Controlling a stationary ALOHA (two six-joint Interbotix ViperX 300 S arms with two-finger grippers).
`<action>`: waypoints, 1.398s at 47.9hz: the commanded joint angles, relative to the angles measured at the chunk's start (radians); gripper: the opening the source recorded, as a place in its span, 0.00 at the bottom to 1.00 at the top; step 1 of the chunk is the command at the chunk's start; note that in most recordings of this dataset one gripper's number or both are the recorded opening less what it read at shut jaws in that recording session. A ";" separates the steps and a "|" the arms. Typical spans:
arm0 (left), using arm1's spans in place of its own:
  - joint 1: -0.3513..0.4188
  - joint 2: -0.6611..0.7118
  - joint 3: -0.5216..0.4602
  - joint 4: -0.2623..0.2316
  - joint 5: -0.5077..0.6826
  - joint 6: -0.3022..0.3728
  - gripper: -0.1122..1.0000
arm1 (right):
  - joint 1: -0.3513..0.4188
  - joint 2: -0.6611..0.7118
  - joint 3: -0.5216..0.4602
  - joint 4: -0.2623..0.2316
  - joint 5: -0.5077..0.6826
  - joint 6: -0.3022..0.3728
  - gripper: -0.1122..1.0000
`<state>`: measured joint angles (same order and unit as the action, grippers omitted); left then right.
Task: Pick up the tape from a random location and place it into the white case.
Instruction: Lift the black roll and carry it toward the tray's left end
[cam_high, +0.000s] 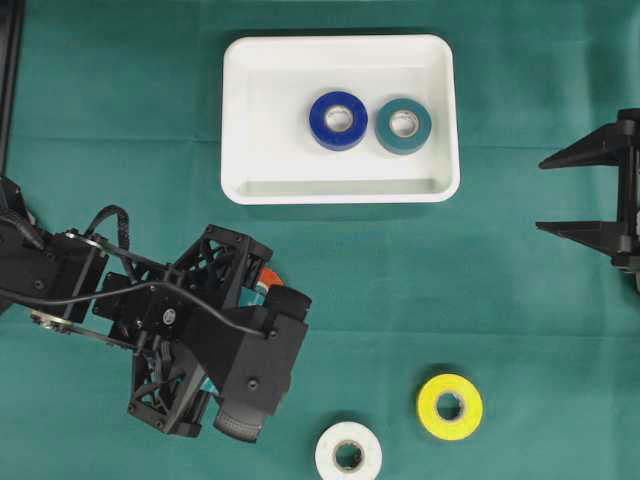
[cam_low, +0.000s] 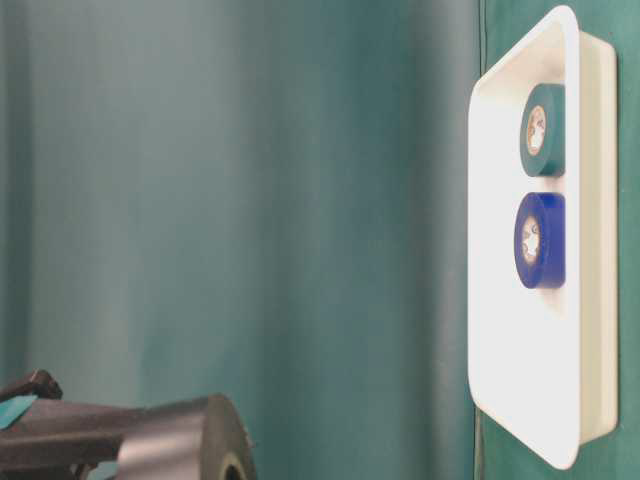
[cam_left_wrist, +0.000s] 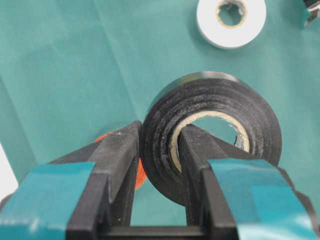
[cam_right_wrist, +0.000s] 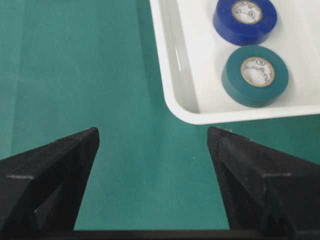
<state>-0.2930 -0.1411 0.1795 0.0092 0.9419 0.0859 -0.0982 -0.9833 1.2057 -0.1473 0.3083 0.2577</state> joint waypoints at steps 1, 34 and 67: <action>0.002 -0.026 -0.026 0.003 -0.003 -0.002 0.26 | -0.002 0.006 -0.023 -0.002 -0.005 0.000 0.85; 0.011 -0.026 -0.026 0.003 -0.003 -0.002 0.26 | -0.002 0.008 -0.023 -0.002 -0.005 -0.002 0.85; 0.356 -0.025 -0.002 0.005 -0.003 -0.003 0.26 | -0.002 0.006 -0.023 -0.002 -0.002 0.000 0.85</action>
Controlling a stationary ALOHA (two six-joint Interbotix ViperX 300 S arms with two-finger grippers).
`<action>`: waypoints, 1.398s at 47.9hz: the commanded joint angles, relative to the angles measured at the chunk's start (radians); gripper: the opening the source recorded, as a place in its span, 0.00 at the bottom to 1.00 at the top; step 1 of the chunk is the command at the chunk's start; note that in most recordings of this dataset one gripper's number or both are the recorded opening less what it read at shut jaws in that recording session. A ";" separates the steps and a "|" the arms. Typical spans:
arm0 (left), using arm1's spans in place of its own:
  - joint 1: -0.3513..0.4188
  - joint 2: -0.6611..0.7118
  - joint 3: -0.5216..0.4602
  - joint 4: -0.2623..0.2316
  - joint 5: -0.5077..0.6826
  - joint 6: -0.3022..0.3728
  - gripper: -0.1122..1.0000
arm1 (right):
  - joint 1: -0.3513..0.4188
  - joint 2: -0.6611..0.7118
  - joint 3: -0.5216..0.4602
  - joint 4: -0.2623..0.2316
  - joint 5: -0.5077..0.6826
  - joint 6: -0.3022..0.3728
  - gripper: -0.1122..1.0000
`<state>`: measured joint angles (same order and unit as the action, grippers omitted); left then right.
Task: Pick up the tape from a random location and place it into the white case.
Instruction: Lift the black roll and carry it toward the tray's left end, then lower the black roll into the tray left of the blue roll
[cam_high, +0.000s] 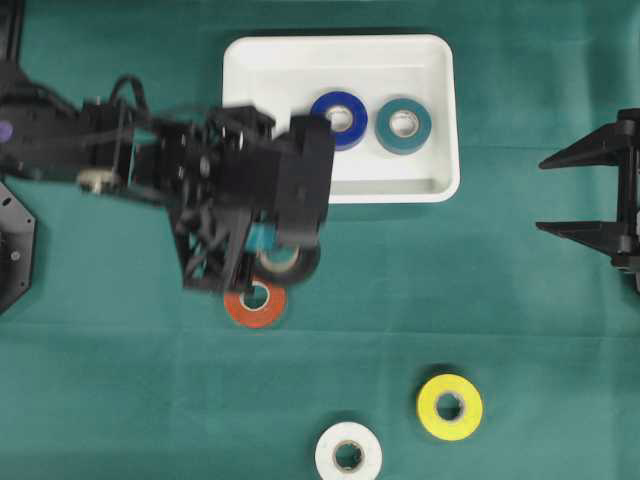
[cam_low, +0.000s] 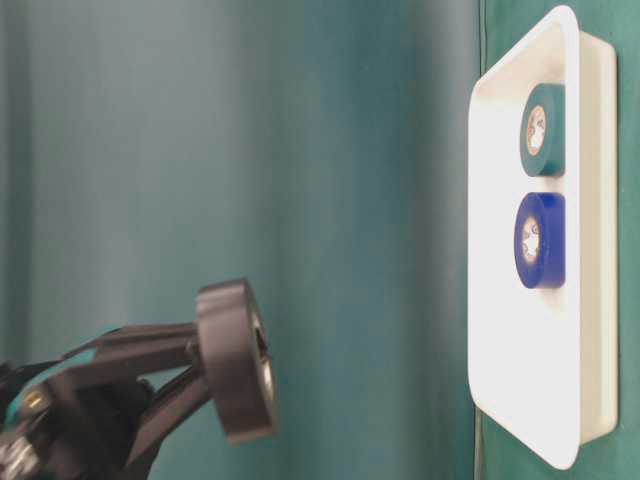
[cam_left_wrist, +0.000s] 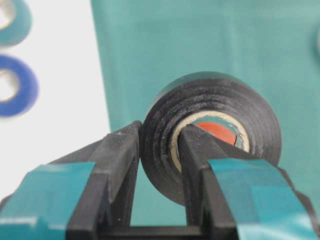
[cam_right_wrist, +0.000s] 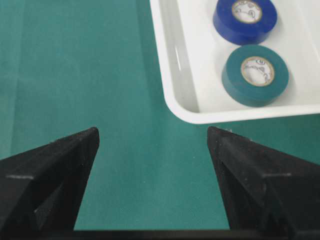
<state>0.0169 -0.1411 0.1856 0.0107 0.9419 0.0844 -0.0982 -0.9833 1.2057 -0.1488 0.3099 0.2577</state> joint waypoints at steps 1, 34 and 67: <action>0.060 -0.025 -0.008 0.003 -0.003 0.000 0.26 | -0.002 0.008 -0.023 0.000 -0.003 -0.002 0.85; 0.422 -0.008 0.002 0.006 -0.015 0.003 0.26 | 0.000 0.008 -0.025 -0.003 0.002 -0.002 0.85; 0.445 -0.002 0.002 0.005 -0.015 0.003 0.26 | -0.002 0.008 -0.025 -0.003 0.006 -0.002 0.85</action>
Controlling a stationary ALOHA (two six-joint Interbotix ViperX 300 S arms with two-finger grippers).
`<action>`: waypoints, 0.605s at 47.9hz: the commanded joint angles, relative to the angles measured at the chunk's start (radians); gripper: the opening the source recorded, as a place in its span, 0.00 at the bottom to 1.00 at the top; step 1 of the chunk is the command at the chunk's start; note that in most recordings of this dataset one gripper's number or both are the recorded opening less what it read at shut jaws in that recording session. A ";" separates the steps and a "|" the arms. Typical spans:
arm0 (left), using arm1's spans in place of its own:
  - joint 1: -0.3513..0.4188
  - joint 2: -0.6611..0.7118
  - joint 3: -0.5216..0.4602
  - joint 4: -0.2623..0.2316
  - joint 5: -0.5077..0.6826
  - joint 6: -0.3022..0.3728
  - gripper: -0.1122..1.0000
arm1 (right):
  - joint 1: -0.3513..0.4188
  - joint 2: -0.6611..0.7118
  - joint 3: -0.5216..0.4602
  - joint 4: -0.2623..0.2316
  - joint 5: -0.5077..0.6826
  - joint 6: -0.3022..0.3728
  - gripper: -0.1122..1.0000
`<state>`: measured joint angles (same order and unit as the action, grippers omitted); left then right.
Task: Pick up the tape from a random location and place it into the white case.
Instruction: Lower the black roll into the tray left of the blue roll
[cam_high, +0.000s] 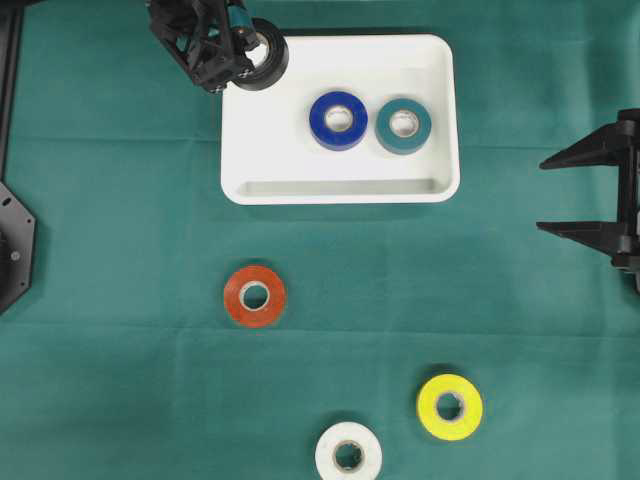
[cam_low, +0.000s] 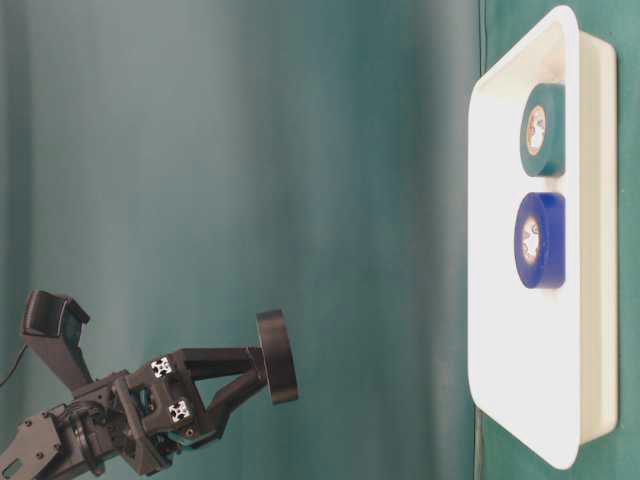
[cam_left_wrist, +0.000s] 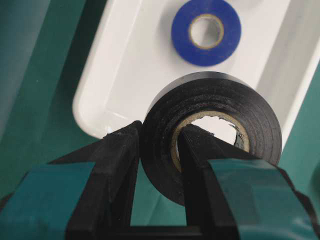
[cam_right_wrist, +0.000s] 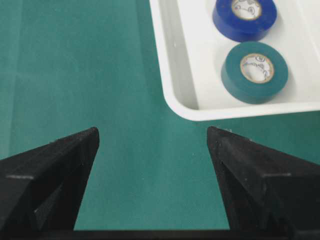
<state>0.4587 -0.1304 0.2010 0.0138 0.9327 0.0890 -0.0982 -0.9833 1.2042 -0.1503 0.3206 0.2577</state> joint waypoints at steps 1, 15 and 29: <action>0.002 -0.012 -0.014 0.003 -0.006 -0.002 0.26 | -0.002 0.008 -0.025 -0.002 -0.005 0.000 0.85; 0.002 -0.012 -0.014 0.002 -0.003 -0.002 0.26 | -0.002 0.008 -0.025 -0.003 -0.005 -0.002 0.85; 0.003 -0.012 -0.014 0.002 0.000 -0.002 0.26 | -0.002 0.008 -0.025 -0.003 -0.005 -0.002 0.85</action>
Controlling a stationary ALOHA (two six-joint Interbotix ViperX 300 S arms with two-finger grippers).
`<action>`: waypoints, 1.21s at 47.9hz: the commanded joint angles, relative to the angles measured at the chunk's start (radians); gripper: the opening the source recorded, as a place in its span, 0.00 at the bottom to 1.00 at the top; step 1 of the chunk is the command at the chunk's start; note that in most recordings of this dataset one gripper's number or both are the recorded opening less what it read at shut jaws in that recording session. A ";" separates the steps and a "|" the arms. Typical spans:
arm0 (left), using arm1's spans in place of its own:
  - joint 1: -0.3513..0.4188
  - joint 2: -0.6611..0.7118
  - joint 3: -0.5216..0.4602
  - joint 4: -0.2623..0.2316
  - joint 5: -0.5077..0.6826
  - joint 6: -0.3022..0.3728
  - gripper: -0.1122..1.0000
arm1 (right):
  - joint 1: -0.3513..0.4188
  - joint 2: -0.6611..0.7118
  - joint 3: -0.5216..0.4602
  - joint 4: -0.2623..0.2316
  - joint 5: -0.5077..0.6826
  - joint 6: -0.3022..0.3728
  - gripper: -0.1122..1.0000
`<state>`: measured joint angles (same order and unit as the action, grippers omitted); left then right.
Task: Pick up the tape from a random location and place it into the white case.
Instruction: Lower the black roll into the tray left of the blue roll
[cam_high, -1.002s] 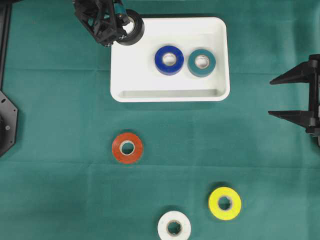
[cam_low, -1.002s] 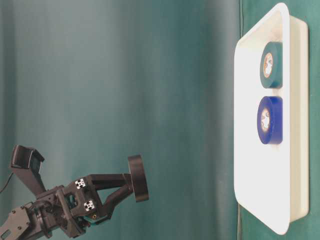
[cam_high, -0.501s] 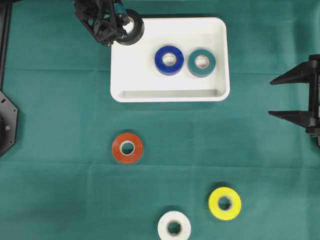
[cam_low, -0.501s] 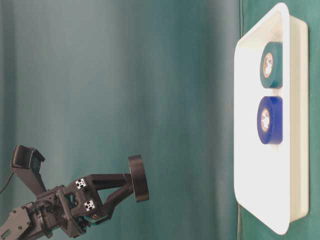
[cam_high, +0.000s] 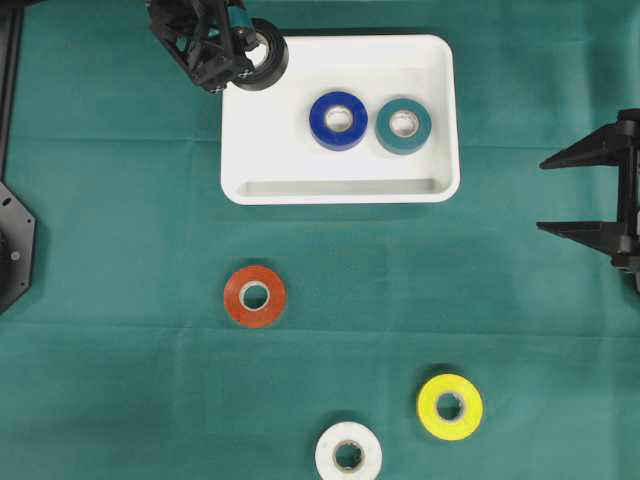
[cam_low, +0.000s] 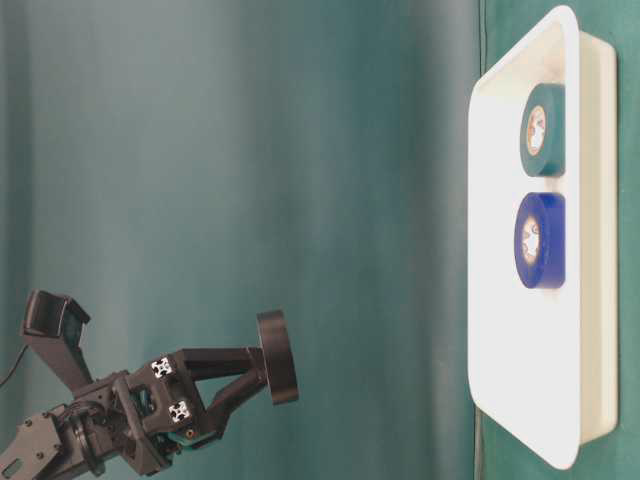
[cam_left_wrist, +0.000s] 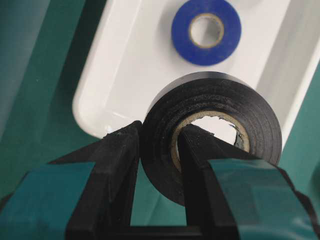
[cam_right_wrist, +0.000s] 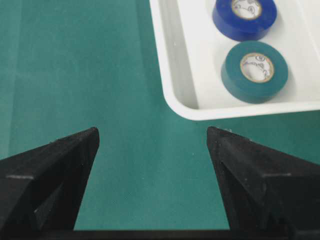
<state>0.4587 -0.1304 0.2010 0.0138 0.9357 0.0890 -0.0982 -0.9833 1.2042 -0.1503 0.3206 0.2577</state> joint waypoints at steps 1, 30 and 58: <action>0.002 -0.012 -0.014 0.002 -0.003 -0.002 0.26 | -0.002 0.008 -0.025 -0.003 -0.005 -0.002 0.85; 0.003 -0.014 -0.006 0.003 -0.003 -0.002 0.26 | -0.002 0.008 -0.025 -0.003 -0.005 -0.002 0.85; 0.020 0.052 0.152 0.002 -0.192 -0.002 0.26 | 0.000 0.006 -0.023 -0.002 -0.005 -0.002 0.85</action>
<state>0.4648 -0.0844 0.3451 0.0138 0.7808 0.0890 -0.0982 -0.9833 1.2057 -0.1519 0.3221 0.2577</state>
